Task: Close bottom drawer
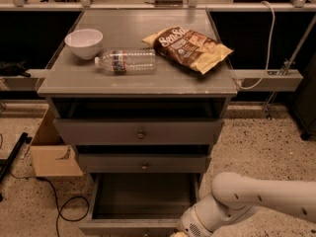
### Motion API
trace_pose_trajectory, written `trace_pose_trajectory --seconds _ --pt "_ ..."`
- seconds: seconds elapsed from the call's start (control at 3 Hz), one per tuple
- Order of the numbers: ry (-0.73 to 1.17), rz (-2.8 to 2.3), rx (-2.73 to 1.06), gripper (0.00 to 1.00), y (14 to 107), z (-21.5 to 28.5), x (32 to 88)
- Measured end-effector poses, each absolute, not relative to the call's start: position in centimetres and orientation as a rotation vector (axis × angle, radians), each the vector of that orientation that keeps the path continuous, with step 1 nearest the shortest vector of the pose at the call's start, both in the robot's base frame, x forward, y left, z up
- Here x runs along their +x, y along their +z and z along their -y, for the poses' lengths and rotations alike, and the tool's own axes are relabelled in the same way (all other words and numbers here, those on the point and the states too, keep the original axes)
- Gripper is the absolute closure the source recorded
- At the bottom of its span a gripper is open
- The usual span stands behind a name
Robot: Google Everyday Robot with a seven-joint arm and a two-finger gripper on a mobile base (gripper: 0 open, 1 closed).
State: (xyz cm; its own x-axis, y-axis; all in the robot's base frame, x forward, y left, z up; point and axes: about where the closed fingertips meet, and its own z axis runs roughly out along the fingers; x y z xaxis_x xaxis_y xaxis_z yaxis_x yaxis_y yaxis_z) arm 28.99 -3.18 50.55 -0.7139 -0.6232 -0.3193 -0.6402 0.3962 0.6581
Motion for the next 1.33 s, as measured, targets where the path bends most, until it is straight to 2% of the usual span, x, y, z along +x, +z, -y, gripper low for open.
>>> trace_pose_trajectory --seconds 0.67,1.33 --pt "1.135 -2.62 -1.07 0.0 50.1 5.5 32.0" --pt "1.124 -2.591 -0.863 0.0 48.3 7.3 33.1"
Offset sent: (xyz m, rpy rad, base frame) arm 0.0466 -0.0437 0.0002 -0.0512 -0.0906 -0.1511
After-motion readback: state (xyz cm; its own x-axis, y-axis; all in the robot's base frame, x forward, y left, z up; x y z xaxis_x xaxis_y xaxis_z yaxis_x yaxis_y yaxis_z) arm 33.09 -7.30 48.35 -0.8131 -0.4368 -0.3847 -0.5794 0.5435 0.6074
